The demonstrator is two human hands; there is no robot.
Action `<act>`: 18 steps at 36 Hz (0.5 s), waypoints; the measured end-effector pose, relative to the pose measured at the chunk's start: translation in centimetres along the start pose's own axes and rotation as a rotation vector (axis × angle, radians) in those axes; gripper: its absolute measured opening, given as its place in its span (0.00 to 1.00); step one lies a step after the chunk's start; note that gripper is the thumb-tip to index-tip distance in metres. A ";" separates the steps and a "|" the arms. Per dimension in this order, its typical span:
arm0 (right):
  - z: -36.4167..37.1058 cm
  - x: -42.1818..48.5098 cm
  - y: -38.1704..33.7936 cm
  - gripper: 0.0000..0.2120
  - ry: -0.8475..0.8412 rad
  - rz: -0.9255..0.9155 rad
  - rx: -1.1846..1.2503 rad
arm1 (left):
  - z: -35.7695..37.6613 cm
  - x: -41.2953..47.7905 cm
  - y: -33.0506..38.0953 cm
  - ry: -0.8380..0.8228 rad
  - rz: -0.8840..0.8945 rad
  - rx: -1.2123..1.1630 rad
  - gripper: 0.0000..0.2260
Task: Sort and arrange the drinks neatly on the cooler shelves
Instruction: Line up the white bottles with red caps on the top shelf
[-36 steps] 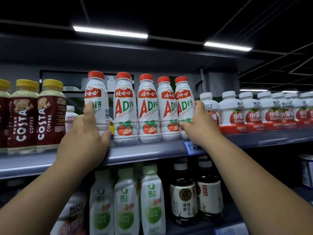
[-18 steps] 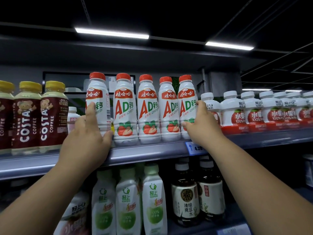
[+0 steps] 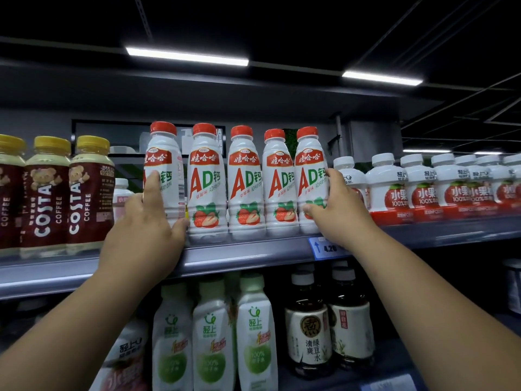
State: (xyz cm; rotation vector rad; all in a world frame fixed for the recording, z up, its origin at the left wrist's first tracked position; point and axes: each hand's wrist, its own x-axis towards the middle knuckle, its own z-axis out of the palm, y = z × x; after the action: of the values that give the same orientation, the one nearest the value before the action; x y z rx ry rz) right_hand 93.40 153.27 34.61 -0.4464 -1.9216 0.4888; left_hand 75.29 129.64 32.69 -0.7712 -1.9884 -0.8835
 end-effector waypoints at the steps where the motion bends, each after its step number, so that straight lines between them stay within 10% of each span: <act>1: 0.0 -0.1 0.0 0.33 0.003 -0.007 0.012 | -0.1 0.1 -0.1 -0.003 -0.002 -0.001 0.38; 18: 0.8 0.6 0.4 0.33 -0.023 -0.001 -0.058 | -0.3 0.0 -0.4 0.054 0.014 -0.016 0.32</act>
State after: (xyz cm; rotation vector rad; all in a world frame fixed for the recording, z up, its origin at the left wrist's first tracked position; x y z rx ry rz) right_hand 92.51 153.81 34.58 -0.4788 -1.9623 0.4399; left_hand 75.09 129.18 32.65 -0.7622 -1.9286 -0.9041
